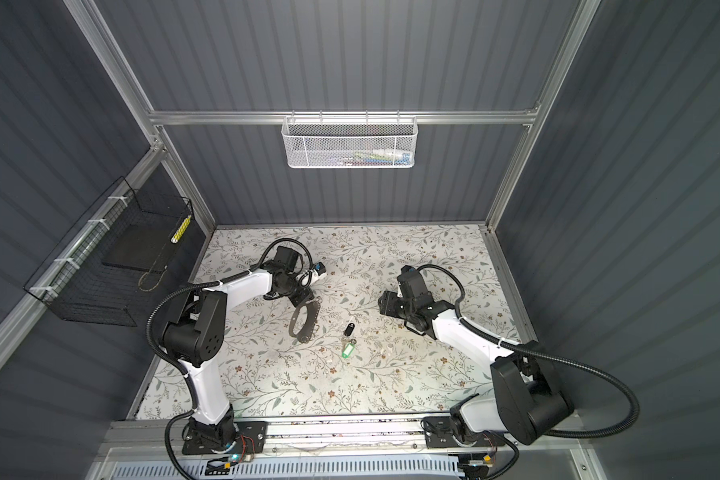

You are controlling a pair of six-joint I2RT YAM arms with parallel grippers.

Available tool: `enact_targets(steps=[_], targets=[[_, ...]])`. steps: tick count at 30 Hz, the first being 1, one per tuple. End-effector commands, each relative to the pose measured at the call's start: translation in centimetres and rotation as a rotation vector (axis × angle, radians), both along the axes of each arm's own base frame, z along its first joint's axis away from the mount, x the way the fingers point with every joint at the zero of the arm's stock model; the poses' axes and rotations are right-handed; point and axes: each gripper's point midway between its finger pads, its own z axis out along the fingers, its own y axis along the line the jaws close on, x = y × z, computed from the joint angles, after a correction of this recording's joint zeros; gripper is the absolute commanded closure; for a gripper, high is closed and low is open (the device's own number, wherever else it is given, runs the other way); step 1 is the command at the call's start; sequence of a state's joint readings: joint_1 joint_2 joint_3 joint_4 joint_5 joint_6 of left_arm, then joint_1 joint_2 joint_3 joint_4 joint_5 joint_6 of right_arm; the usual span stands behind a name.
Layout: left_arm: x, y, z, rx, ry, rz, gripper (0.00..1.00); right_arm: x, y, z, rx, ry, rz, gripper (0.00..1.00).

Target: Put the keys on the keyring

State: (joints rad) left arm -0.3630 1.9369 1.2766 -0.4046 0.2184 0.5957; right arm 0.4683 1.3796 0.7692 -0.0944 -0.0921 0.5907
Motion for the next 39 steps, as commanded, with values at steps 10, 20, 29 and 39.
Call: enact_targets(steps=[10, 20, 29, 39], targets=[[0.0, 0.0, 0.9, 0.019, -0.042, -0.017, 0.78, 0.0, 0.4, 0.4, -0.001, 0.011, 0.011, 0.37], [-0.2, -0.2, 2.4, -0.005, -0.061, -0.025, 0.78, 0.0, 0.4, 0.3, -0.003, 0.015, 0.012, 0.36], [-0.9, -1.0, 2.5, -0.050, -0.020, -0.043, 0.78, 0.0, 0.4, 0.3, -0.001, 0.015, 0.015, 0.36], [-1.3, -0.9, 1.0, -0.043, 0.024, -0.032, 0.78, 0.0, 0.5, 0.1, -0.003, 0.020, 0.016, 0.36]])
